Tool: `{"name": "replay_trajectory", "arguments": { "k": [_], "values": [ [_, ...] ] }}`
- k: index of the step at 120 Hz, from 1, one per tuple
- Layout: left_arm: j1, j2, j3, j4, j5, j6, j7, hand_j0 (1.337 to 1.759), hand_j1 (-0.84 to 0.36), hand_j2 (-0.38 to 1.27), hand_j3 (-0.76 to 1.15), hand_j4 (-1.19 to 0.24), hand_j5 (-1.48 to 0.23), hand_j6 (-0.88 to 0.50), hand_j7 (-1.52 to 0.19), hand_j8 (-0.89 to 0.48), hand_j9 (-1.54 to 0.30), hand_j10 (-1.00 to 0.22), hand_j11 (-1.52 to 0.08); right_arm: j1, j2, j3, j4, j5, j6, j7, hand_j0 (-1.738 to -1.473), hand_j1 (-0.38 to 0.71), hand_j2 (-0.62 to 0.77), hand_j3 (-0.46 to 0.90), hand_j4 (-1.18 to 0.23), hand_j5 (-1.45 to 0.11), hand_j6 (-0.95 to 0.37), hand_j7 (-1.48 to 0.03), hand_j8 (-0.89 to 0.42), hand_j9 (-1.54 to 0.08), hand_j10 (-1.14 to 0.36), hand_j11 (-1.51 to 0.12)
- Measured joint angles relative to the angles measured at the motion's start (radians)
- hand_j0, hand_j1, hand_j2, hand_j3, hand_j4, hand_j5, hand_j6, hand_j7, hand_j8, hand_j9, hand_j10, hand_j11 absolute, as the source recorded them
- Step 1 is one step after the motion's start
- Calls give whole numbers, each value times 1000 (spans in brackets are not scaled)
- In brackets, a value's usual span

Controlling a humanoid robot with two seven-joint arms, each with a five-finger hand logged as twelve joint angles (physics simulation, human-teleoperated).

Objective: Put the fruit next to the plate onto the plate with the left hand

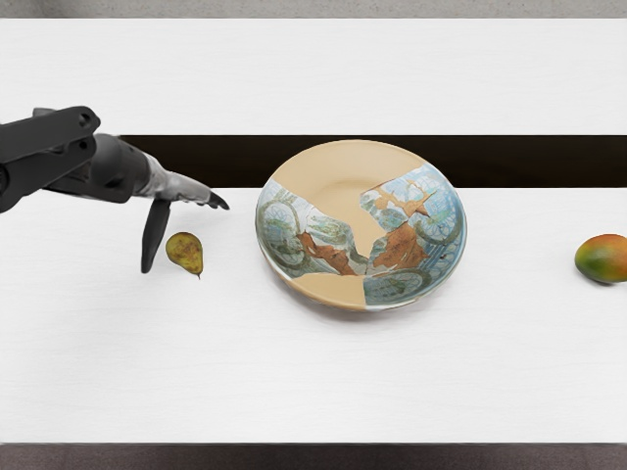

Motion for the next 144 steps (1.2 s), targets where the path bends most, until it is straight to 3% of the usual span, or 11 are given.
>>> {"name": "replay_trajectory", "arguments": {
  "k": [60,112,144],
  "values": [
    [40,-24,80,-2,9,237,-12,1658,300,9,0,-44,-55,-45,-55,-45,-54,-44,-54,0,0,0,0,0,0,0,-1658,-349,0,0,0,0,0,0,0,0,0,0],
    [35,31,211,-136,66,469,-13,1658,237,20,0,-97,-123,-98,-123,-98,-123,-97,-123,0,0,0,0,0,0,0,-1658,-349,0,0,0,0,0,0,0,0,0,0],
    [35,32,252,-168,97,537,-13,1658,143,36,0,-176,-224,-128,-167,-171,-218,-175,-224,0,0,0,0,0,0,0,-1658,-349,0,0,0,0,0,0,0,0,0,0]
  ]
}}
